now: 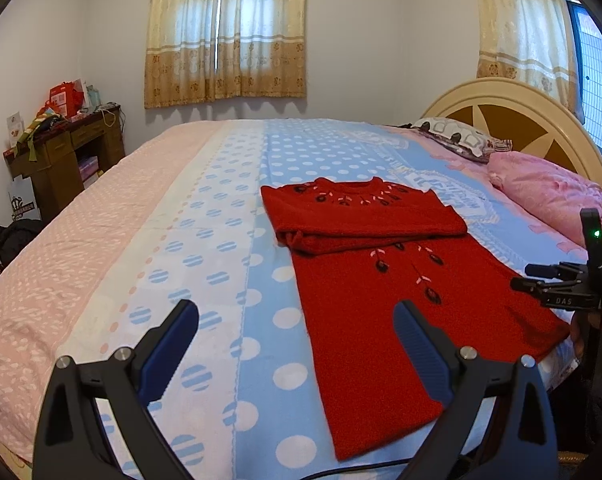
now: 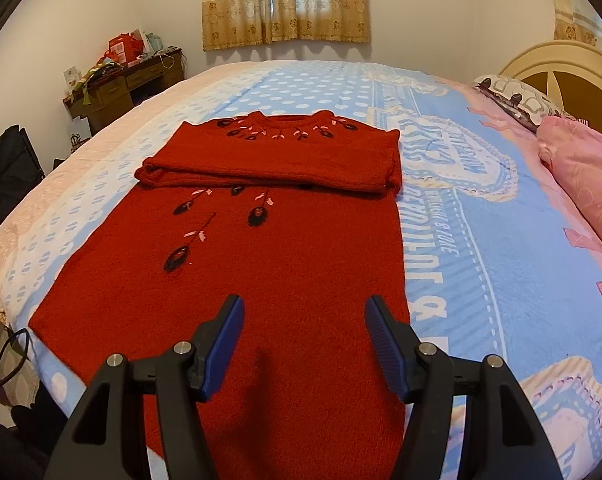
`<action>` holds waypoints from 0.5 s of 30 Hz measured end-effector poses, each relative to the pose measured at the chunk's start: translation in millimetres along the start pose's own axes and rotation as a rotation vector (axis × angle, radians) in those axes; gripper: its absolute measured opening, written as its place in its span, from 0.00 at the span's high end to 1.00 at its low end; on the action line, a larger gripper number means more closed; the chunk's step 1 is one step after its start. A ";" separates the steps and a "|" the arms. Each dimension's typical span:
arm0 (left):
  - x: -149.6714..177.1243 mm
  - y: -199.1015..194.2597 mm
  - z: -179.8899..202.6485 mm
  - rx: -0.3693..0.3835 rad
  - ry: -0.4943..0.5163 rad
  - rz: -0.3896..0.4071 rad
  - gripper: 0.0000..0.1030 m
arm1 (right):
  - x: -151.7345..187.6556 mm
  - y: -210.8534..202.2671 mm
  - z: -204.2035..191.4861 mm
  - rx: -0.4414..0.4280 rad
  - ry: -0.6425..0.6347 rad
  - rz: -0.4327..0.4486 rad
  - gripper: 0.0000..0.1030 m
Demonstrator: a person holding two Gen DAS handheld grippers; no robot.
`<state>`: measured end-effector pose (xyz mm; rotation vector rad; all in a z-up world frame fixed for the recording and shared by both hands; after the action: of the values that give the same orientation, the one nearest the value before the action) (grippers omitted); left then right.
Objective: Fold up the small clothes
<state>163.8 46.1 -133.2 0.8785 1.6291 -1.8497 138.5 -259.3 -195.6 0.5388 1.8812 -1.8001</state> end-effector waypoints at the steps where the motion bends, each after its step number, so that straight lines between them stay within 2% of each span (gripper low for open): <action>1: 2.1 0.4 0.1 0.007 -0.003 -0.007 0.03 | 0.8 -1.6 -1.1 -0.001 -0.001 0.000 0.38; 9: 23.4 -4.3 19.0 0.062 0.025 -0.048 0.03 | 16.2 -11.2 -3.7 0.007 -0.011 -0.016 0.38; 15: 52.1 6.6 34.3 0.107 0.046 -0.137 0.03 | 39.8 -20.0 -0.1 0.012 -0.018 -0.039 0.38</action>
<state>130.1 13.1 -174.5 0.8793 1.6674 -2.0404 94.6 -262.1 -202.8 0.4918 1.8826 -1.8357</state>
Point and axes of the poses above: each gripper's, at about its wrist camera, not at the fingertips, and y roughly the way its jaws point, z to its right, x to its underside, the point moved 10 cm from there along y, roughly the way its jaws point, and after that the axes turned 6 degrees about -z, right-handed, at the moved point
